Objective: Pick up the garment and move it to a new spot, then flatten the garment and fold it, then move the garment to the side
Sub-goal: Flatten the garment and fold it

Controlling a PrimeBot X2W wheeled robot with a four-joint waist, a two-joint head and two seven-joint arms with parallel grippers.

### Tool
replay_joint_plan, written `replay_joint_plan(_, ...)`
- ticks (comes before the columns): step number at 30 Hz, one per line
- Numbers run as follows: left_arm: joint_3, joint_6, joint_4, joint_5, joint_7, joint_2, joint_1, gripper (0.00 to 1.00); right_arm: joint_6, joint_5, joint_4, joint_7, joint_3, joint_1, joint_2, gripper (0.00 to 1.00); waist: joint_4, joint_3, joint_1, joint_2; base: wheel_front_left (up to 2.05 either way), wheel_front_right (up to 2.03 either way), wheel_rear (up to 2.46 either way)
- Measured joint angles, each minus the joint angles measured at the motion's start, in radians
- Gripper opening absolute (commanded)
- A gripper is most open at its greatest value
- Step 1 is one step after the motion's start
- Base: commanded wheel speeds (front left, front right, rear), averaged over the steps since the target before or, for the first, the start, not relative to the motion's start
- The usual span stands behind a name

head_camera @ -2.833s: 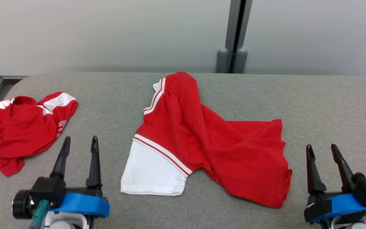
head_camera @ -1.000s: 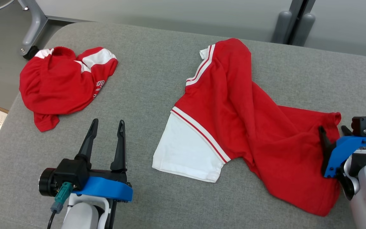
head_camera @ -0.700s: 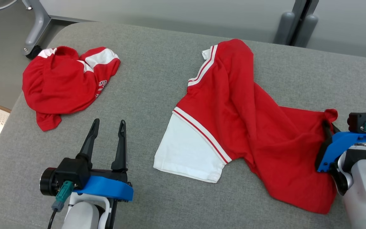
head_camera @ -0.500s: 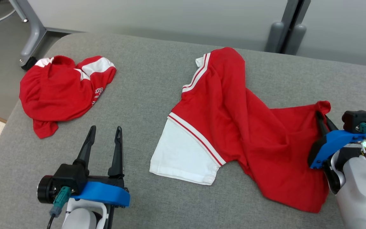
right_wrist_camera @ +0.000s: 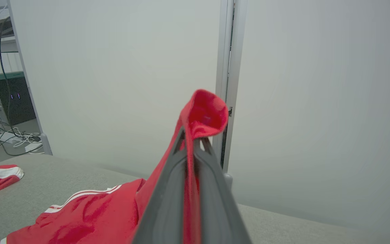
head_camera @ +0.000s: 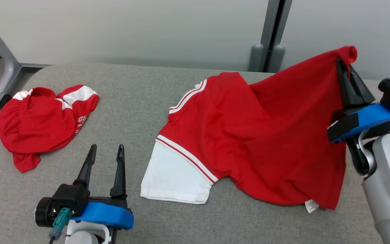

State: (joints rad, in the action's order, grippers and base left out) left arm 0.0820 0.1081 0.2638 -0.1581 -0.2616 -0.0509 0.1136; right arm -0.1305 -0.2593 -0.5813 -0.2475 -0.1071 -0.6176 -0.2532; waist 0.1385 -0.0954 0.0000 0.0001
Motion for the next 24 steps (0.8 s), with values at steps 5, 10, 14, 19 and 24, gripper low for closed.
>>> replay_joint_plan(5, 0.002, 0.001, -0.001, -0.001, 0.0, 0.0, 0.0, 1.0, 0.0, 0.0, 0.162, 0.042, 0.007, 0.001, -0.004, 0.0, -0.001, 0.001, 0.0, 0.0, 0.0, 0.0, 0.0)
replay_joint_plan(10, -0.003, 0.001, -0.004, -0.002, 0.0, 0.0, -0.001, 1.0, 0.0, 0.009, 0.26, 0.098, 0.032, 0.014, -0.004, 0.0, 0.006, 0.0, 0.0, 0.0, 0.0, 0.0, 0.0)
replay_joint_plan(14, -0.003, 0.002, -0.006, -0.004, 0.0, 0.0, 0.0, 1.0, 0.0, 0.021, 0.298, 0.127, 0.044, 0.031, -0.002, 0.0, 0.014, -0.004, 0.0, 0.0, 0.0, 0.0, 0.0)
replay_joint_plan(19, 0.0, -0.002, -0.013, -0.008, 0.0, 0.0, 0.0, 1.0, 0.0, 0.029, 0.323, 0.151, 0.049, 0.044, 0.001, 0.0, 0.021, -0.012, 0.0, 0.0, 0.0, 0.0, 0.0)
replay_joint_plan(24, 0.012, -0.002, -0.019, -0.012, 0.0, 0.0, 0.005, 1.0, 0.0, 0.043, 0.332, 0.17, 0.065, 0.046, -0.001, 0.0, 0.03, -0.03, 0.0, 0.0, 0.0, 0.0, 0.0)
